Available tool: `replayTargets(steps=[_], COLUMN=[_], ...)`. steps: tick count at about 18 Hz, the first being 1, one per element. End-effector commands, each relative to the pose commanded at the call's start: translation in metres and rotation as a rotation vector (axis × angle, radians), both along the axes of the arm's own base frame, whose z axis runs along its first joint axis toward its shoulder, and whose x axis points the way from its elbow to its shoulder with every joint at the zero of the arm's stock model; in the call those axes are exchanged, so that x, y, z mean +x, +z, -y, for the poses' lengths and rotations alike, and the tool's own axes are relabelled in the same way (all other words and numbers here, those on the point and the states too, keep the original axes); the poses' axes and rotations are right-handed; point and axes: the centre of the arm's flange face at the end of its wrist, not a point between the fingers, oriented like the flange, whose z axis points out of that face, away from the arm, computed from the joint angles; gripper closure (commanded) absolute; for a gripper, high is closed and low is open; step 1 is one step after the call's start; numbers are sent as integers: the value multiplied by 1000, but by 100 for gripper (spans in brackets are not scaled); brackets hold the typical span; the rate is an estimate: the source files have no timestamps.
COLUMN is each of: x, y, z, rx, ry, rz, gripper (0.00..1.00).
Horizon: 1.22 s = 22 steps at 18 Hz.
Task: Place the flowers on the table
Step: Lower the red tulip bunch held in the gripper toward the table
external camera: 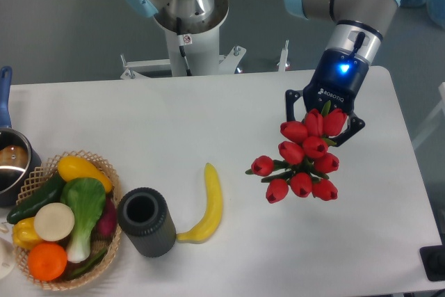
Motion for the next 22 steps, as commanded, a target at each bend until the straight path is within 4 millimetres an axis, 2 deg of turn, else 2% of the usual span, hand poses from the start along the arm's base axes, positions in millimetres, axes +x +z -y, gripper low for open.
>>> replayTargets(steps=[5, 10, 12, 14, 16, 19, 22], x=[7, 5, 7, 19, 19, 33, 44], y=[2, 10, 4, 3, -2, -8, -30], z=[1, 10, 14, -3, -2, -21, -56], rx=[-13, -172, -267, -322, -364, -436, -554], ry=[6, 115, 162, 153, 170, 162, 139], rz=[-1, -54, -86, -114, -126, -161, -211], gripper=[67, 67, 67, 67, 67, 67, 67])
